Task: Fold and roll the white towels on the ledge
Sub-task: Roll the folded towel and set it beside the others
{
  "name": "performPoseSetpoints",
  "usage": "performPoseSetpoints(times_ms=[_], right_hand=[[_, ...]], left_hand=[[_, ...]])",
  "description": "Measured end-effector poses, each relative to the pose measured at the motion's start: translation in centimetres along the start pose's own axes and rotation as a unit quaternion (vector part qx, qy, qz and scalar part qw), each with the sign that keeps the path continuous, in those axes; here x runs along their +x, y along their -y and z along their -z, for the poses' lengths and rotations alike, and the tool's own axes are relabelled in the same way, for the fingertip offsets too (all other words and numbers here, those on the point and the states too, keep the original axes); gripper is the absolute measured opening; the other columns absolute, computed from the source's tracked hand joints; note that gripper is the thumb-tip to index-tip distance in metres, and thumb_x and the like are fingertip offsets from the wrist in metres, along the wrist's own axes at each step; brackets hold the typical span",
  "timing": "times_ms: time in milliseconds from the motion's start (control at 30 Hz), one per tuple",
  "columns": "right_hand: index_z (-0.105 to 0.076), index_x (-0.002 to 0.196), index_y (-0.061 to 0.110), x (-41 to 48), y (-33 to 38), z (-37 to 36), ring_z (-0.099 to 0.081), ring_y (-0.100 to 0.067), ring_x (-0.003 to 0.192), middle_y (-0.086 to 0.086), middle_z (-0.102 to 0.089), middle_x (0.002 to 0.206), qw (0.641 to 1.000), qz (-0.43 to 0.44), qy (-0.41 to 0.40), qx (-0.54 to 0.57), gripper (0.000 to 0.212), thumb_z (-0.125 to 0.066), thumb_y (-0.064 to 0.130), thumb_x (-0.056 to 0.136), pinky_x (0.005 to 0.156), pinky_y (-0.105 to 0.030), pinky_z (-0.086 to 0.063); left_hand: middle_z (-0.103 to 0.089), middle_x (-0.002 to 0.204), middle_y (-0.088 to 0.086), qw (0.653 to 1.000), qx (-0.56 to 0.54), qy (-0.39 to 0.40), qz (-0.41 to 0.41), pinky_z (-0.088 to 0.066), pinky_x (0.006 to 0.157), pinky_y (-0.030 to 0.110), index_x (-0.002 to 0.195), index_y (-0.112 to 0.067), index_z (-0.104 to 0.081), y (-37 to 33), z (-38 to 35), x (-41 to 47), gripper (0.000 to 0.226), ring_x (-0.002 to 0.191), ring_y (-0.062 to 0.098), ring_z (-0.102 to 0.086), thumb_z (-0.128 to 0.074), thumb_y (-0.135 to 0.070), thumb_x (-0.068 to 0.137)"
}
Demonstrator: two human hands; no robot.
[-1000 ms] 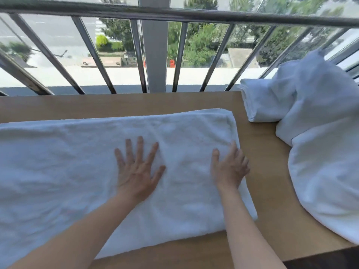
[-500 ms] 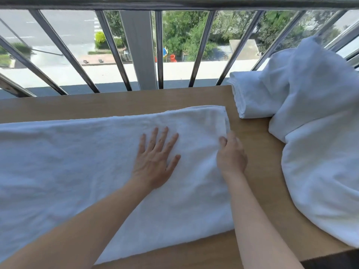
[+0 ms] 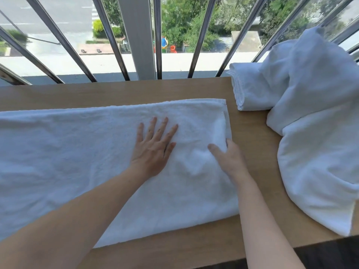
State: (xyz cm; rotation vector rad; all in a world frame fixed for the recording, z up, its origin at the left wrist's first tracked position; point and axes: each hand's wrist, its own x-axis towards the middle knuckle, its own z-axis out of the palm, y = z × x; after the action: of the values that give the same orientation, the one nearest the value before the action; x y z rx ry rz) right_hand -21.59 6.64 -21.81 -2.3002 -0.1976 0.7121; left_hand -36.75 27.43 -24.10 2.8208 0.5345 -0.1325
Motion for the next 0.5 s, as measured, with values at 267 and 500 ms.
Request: performPoseSetpoints(times_ms=[267, 500], right_hand=[[-0.06, 0.105, 0.015, -0.5, -1.1, 0.7, -0.06, -0.03, 0.098, -0.001, -0.066, 0.099, 0.994, 0.009, -0.083, -0.076, 0.048, -0.061, 0.061, 0.088, 0.076, -0.038, -0.044], [-0.048, 0.106, 0.013, -1.1, -0.9, 0.1, -0.053, -0.033, 0.079, -0.016, -0.063, 0.099, 0.973, -0.048, -0.154, -0.165, 0.04, -0.038, 0.052, 0.102, 0.064, -0.037, -0.034]], left_hand=[[-0.005, 0.169, 0.003, 0.998, 0.05, 0.024, -0.013, 0.007, 0.114, 0.072, 0.157, -0.048, -0.005, 0.1, -0.5, -0.2, 0.063, 0.153, 0.044, 0.003, -0.008, -0.069, 0.097], [0.015, 0.168, 0.008, 0.997, 0.053, 0.054, 0.016, 0.013, 0.109, 0.076, 0.156, -0.046, 0.006, -1.5, -0.3, -0.4, 0.079, 0.15, 0.046, 0.018, -0.006, -0.079, 0.086]])
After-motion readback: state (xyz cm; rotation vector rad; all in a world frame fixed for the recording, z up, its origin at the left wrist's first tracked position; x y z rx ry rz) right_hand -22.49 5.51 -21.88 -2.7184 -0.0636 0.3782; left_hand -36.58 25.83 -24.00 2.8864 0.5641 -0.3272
